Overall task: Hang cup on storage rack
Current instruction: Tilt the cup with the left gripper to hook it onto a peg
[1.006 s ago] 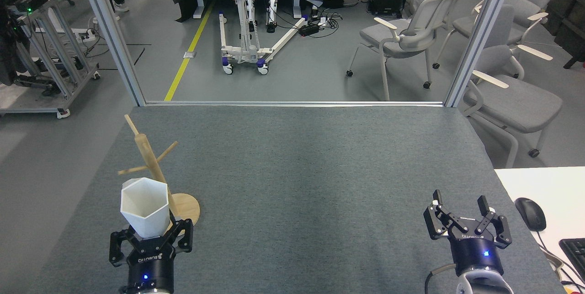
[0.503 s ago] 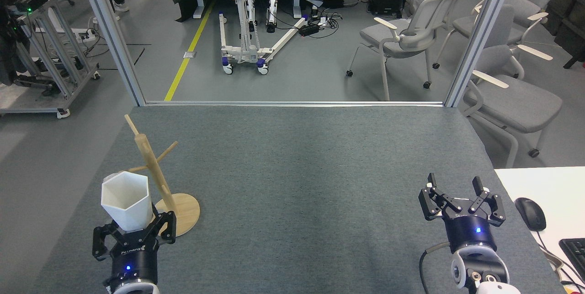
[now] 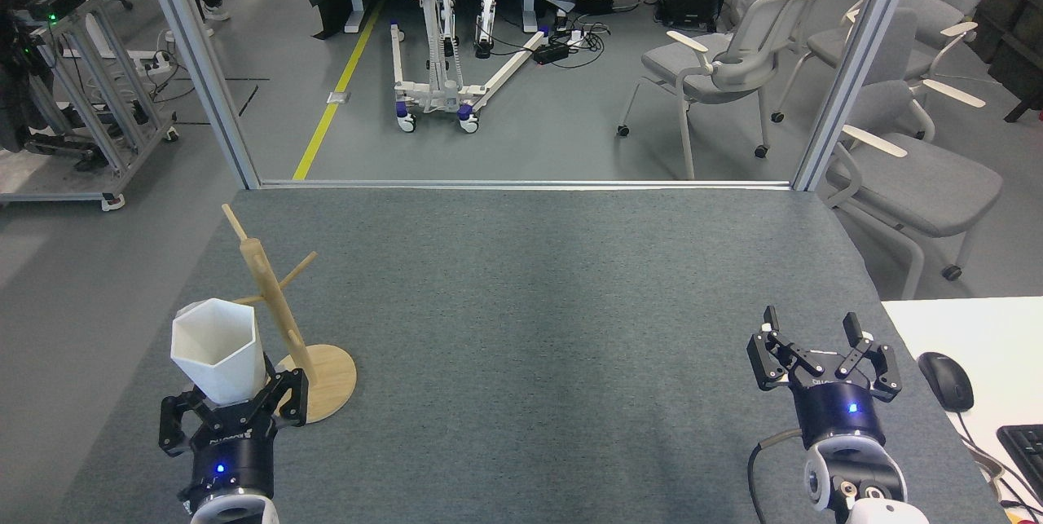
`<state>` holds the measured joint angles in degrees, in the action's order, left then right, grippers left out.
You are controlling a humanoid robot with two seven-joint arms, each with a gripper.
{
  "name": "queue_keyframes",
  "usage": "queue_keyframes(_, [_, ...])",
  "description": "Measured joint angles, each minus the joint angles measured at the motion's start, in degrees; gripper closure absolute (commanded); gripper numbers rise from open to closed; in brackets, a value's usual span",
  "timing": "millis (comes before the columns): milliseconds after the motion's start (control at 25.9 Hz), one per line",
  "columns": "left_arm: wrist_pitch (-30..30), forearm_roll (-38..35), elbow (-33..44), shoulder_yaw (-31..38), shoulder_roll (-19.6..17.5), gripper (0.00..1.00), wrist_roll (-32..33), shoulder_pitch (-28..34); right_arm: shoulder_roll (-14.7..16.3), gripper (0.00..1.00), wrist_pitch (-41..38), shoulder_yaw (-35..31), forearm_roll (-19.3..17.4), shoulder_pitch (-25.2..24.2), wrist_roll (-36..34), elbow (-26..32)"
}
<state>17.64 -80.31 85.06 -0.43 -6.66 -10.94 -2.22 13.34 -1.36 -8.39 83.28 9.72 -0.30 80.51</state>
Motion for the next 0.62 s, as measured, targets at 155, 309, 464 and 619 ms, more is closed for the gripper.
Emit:
queue_keyframes(155, [-0.68, -0.32, -0.11, 0.00, -0.11, 1.00, 0.00, -0.13, -0.36, 0.01, 0.00, -0.08, -0.24, 0.05, -0.05, -0.38])
queue_keyframes(309, [-1.62, -0.50, -0.85, -0.01, -0.31, 1.00, -0.02, -0.34, -0.69, 0.01, 0.06, -0.12, -0.31, 0.03, -0.08, -2.09])
queue_keyframes(464, [-3.39, -0.58, -2.03, -0.01, -0.63, 1.00, -0.23, -1.12, -0.73, 0.01, 0.09, -0.13, -0.38, 0.03, -0.30, -3.00])
queue_keyframes(619, [-4.27, -0.62, -2.52, -0.01, -0.88, 1.00, -0.30, -1.68, -0.80, 0.01, 0.10, -0.09, -0.40, 0.06, -0.03, -3.34])
